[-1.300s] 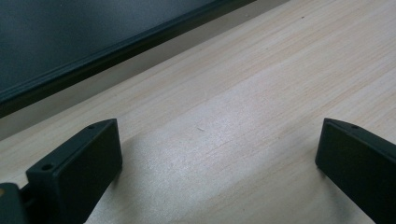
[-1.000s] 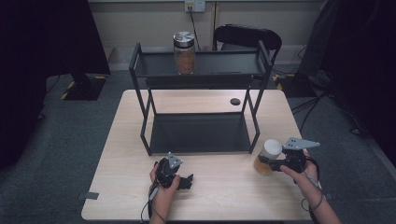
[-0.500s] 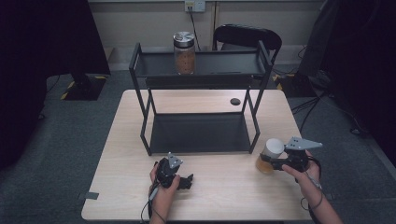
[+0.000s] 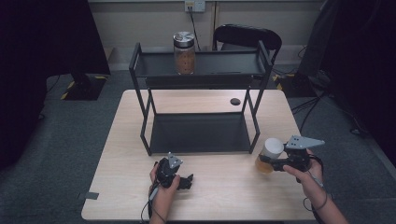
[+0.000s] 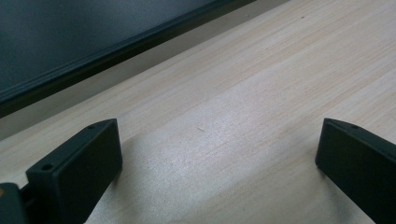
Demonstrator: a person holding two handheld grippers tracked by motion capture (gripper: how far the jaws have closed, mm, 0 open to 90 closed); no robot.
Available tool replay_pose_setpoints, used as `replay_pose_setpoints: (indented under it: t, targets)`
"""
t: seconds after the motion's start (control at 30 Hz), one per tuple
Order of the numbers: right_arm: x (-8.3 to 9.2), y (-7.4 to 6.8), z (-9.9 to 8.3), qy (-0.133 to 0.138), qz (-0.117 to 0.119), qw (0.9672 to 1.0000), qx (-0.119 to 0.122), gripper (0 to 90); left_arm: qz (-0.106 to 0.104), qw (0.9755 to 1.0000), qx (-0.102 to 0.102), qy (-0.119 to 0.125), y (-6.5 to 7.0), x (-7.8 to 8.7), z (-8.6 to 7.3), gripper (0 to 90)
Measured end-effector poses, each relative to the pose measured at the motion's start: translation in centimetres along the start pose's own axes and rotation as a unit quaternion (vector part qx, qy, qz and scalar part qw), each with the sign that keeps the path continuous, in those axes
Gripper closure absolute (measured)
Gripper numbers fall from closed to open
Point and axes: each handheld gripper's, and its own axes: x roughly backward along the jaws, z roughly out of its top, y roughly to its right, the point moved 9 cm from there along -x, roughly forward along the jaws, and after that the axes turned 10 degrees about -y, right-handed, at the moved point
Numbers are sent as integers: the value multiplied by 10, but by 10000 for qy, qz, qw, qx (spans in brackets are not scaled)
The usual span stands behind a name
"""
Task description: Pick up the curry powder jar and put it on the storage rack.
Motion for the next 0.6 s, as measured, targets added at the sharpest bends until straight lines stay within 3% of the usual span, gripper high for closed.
replay_pose_setpoints:
  t: [0.13, 0.6]
  targets:
    - [-6, -6, 14, -13, 208, 9998, 51, 352, 0, 10000, 0, 0, 0, 0, 0, 1]
    - [-37, -32, 67, -103, 576, 9973, 438, 352, -1, 10000, 2, 1, 0, 0, 0, 1]
